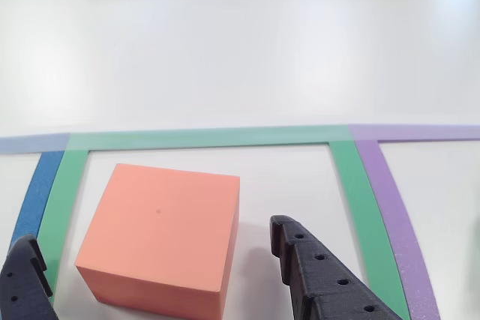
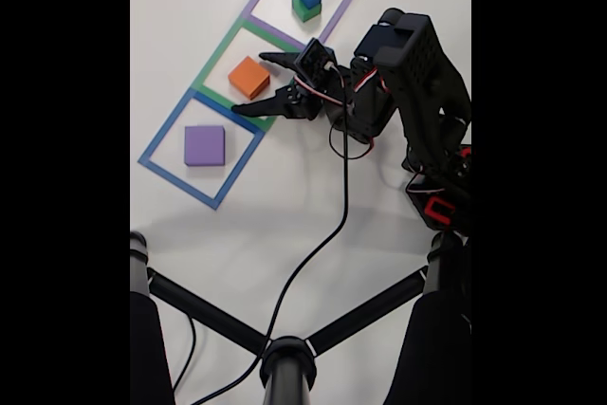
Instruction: Tower of hanoi
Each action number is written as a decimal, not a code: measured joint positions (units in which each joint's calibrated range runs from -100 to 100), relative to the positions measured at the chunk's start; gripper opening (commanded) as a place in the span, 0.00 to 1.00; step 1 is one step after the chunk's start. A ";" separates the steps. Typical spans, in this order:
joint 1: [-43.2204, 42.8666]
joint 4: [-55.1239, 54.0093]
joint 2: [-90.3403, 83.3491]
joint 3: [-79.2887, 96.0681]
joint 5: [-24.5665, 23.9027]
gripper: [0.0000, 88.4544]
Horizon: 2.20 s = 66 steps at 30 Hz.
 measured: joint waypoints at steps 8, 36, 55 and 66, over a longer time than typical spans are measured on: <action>-0.57 -0.56 0.00 -0.52 0.00 0.31; -1.23 -0.56 0.00 -0.52 0.00 0.15; -1.23 12.76 -16.55 2.87 0.00 0.14; -1.23 57.22 -51.33 -4.53 -11.82 0.14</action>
